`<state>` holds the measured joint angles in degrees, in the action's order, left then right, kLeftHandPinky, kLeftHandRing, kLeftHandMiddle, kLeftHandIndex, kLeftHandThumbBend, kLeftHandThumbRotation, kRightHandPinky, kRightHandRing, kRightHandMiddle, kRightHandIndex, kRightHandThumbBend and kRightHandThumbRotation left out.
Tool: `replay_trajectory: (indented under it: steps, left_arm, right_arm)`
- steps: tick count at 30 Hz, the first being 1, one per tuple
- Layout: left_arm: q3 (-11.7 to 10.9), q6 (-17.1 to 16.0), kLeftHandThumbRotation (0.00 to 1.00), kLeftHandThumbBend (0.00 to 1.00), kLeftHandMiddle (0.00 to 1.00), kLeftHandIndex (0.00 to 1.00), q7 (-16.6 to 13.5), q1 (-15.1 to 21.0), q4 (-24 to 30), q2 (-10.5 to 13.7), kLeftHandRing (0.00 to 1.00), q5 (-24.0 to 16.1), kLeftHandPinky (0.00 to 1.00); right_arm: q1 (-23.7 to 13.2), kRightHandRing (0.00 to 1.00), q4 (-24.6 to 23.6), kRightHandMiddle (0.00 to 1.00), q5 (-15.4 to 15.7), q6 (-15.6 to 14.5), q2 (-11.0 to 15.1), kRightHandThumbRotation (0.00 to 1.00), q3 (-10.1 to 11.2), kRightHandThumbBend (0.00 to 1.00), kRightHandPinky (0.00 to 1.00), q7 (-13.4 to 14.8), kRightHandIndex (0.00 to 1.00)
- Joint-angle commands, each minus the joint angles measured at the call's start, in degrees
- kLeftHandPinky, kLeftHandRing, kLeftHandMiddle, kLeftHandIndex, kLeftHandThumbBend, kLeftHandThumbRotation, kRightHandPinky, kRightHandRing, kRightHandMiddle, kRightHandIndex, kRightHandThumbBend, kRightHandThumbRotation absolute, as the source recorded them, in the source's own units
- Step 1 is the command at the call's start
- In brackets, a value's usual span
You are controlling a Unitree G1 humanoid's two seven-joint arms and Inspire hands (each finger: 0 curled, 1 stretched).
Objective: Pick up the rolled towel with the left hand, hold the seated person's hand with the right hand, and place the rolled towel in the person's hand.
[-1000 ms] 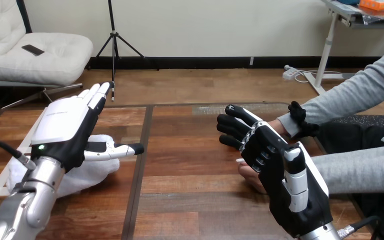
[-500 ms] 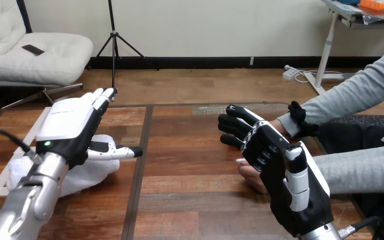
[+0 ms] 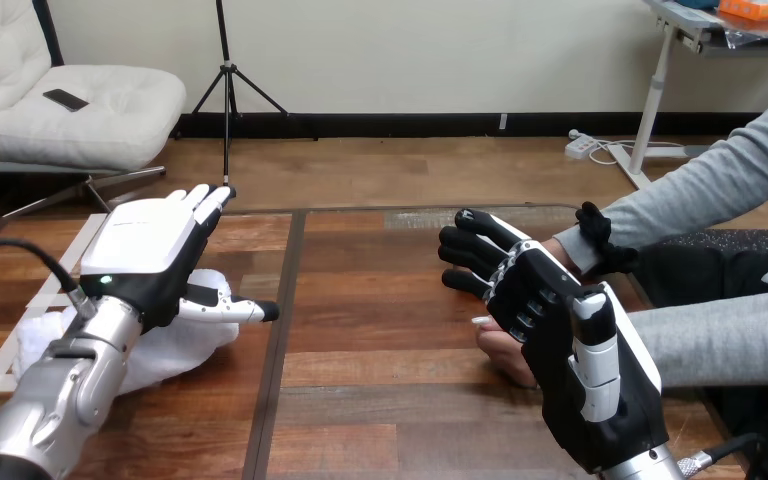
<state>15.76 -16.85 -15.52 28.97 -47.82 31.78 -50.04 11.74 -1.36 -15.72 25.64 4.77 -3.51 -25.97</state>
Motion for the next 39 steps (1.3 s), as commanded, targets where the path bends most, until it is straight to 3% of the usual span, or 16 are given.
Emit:
replay_trajectory:
  steps: [1,14,25,39]
  left_arm:
    - [1.56,0.66,0.65,1.0,0.97,0.94,-1.52,6.13,-2.64,2.16,0.95,-0.35,0.9]
    - [4.53,1.85,0.64,1.0,0.96,0.94,-1.84,9.33,-8.06,2.09,0.94,-0.44,0.91]
    - [5.63,1.6,0.7,1.0,0.95,0.93,-3.49,10.38,-10.97,1.93,0.93,0.25,0.91]
    - [7.22,2.72,0.77,1.0,0.96,0.94,-3.24,11.44,-13.47,2.04,0.94,0.5,0.91]
  right_arm:
    - [-3.14,0.87,-0.94,0.85,0.23,1.65,-0.25,1.0,0.69,0.89,0.84,0.43,0.85]
    - [-2.98,0.87,-0.86,0.85,0.17,2.35,-0.18,1.0,0.85,0.89,0.84,0.48,0.85]
    - [-2.76,0.86,-1.21,0.85,-0.14,2.01,-0.03,1.0,0.82,0.89,0.82,0.63,0.84]
    - [-2.64,0.86,-1.31,0.85,-0.02,2.21,0.14,1.0,0.88,0.88,0.82,0.81,0.84]
